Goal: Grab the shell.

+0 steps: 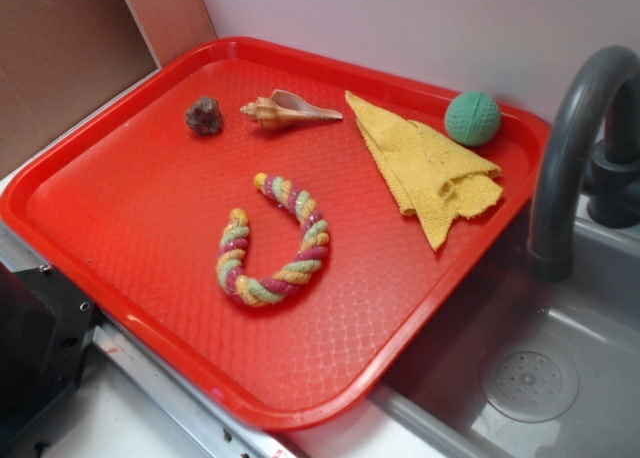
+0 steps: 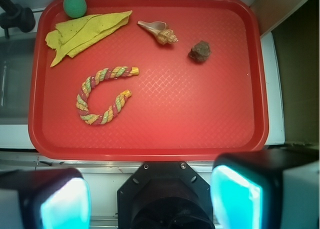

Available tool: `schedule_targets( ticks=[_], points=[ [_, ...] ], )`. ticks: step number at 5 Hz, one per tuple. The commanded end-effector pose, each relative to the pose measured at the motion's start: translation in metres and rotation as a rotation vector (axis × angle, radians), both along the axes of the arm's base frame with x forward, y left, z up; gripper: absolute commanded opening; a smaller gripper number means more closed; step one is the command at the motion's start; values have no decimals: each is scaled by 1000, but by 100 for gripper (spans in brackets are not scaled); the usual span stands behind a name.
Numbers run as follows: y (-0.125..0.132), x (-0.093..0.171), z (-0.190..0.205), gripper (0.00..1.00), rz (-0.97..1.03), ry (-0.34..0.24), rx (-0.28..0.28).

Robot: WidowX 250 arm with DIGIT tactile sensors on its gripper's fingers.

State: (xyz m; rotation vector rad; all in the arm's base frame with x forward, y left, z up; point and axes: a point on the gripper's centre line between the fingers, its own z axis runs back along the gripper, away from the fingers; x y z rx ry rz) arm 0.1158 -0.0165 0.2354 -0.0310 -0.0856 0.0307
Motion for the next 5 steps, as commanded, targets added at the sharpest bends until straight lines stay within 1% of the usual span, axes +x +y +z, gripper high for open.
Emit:
schedule_targets(
  ticks=[1, 3, 4, 5],
  points=[
    [0, 0, 0, 100, 0, 0, 0],
    [17, 33, -25, 100, 91, -92, 60],
    [32, 63, -49, 100, 54, -140, 51],
    [50, 107, -79, 100, 7, -170, 128]
  ],
)
